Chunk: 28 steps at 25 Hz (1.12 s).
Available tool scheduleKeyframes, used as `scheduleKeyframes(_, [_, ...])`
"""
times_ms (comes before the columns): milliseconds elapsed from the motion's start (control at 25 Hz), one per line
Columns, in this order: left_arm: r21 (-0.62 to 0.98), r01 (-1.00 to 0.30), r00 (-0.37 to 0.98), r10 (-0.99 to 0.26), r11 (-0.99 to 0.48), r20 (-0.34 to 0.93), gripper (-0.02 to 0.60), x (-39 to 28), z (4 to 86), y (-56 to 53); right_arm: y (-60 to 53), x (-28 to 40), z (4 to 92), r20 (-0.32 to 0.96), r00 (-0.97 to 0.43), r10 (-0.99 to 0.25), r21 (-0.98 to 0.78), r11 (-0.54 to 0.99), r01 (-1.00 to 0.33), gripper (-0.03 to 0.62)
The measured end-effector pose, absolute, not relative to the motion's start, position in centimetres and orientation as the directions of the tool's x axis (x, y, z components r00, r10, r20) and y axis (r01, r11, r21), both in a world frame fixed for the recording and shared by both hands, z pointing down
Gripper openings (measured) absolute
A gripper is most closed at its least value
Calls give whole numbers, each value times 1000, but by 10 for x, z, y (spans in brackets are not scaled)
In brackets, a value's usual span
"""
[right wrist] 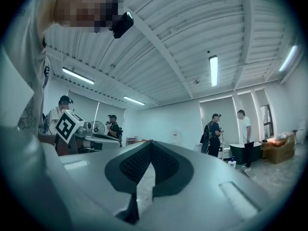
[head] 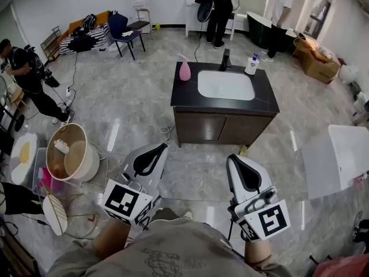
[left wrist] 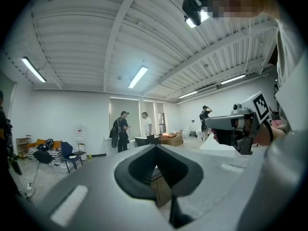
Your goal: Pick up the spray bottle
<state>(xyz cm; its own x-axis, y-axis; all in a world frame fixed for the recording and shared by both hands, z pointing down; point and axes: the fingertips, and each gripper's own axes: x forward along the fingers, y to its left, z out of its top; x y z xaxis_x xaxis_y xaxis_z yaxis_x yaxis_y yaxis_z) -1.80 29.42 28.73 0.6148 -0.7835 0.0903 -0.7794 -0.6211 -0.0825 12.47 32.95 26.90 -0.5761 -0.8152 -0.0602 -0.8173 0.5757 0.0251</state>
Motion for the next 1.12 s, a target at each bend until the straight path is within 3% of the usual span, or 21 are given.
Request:
scheduleKeyframes(120, [-87, -781, 611, -785, -619, 97, 0, -17, 287, 296, 336, 126, 266, -88, -573, -815, 23, 573, -819, 30])
scheduleKeyframes(240, [-87, -781, 610, -785, -618, 108, 0, -16, 290, 299, 339, 130, 267, -97, -561, -822, 14, 562, -827, 171])
scheduleKeyframes(320, [-87, -785, 605, -789, -613, 108, 0, -18, 291, 300, 340, 133, 267, -97, -553, -827, 4, 555, -832, 204])
scheduleKeyframes(1120, [-71, -806, 580, -808, -588, 105, 0, -38, 309, 266, 304, 118, 293, -14, -564, -826, -2, 564, -826, 207])
